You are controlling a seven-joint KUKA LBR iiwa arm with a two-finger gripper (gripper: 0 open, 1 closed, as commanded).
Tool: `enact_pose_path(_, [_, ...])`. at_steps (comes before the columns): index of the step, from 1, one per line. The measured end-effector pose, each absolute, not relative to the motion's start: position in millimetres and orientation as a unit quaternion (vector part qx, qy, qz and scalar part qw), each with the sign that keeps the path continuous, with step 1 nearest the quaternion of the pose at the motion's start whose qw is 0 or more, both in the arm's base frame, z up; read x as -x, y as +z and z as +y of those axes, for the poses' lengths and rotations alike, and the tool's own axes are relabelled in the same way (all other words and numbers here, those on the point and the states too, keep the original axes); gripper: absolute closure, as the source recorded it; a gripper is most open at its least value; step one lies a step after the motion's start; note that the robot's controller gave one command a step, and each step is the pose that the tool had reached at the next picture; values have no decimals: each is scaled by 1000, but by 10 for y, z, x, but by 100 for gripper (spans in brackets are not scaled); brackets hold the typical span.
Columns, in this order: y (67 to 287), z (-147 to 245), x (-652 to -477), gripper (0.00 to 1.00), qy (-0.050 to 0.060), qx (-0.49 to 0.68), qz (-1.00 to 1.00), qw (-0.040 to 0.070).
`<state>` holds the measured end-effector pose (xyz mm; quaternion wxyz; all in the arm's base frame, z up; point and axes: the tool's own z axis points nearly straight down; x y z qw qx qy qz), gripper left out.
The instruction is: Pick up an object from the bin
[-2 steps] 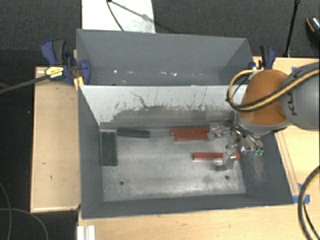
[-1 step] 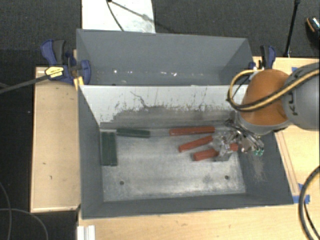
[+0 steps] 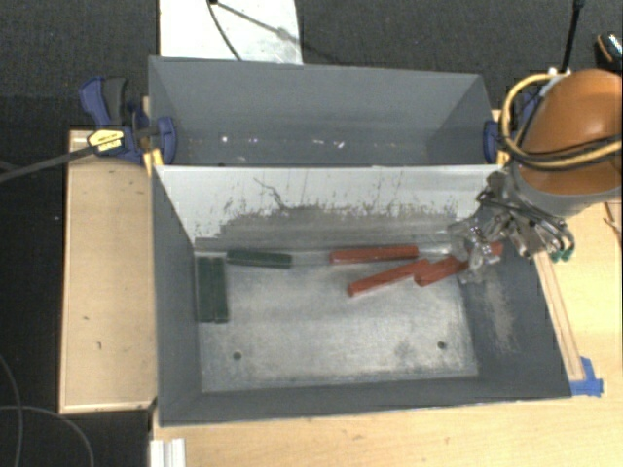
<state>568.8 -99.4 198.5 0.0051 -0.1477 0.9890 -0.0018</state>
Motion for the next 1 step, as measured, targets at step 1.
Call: enact_pose_path(1, [2612, -525, -5829, 100, -1, 230, 973, 5])
